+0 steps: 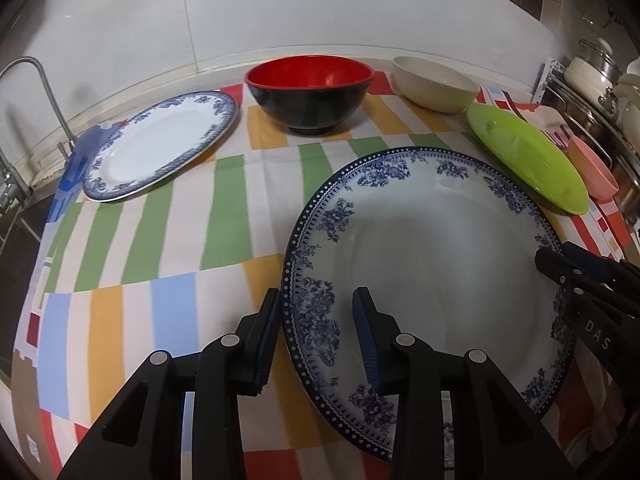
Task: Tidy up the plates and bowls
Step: 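Lift the plate with both grippers and carry it toward the smaller blue-rimmed plate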
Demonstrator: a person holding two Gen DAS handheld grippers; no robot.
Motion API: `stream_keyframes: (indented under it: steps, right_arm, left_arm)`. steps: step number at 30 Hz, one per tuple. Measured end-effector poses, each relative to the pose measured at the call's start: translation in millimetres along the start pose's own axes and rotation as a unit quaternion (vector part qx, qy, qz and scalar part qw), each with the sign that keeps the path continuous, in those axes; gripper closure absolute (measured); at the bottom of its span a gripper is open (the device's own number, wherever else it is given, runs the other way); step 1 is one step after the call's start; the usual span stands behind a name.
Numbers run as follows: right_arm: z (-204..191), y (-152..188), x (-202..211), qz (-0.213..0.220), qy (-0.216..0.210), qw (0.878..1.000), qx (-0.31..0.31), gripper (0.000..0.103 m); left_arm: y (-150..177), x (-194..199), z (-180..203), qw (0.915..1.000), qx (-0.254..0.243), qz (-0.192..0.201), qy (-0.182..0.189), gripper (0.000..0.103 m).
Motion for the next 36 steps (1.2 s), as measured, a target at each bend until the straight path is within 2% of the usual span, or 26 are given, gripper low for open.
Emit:
stream_keyframes:
  steps: [10,20,36]
  right_arm:
    - [-37,-12,19,-0.009,-0.034,0.999,0.005,0.069]
    - [-102,-21,43,-0.017,-0.089,0.995,0.033,0.069]
    - [-193,-2,56,-0.054,-0.146,0.984,0.083,0.069]
  left_arm:
    - [-3,35,-44,0.9989,0.018,0.006,-0.042,0.067]
    - [3,77,-106,0.9946,0.042,0.016,-0.094,0.067]
    - [45,100,-187,0.9869,0.076,-0.020,-0.141,0.067]
Point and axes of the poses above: each gripper's, at about its wrist camera, not at the fingertips, and x roughly against the way its jaws point, z to its right, y to its underside, the point moved 6 cm from there along -x, roughly the way its jaws point, and after that the axes turned 15 degrees about z, right-handed, at the moved point
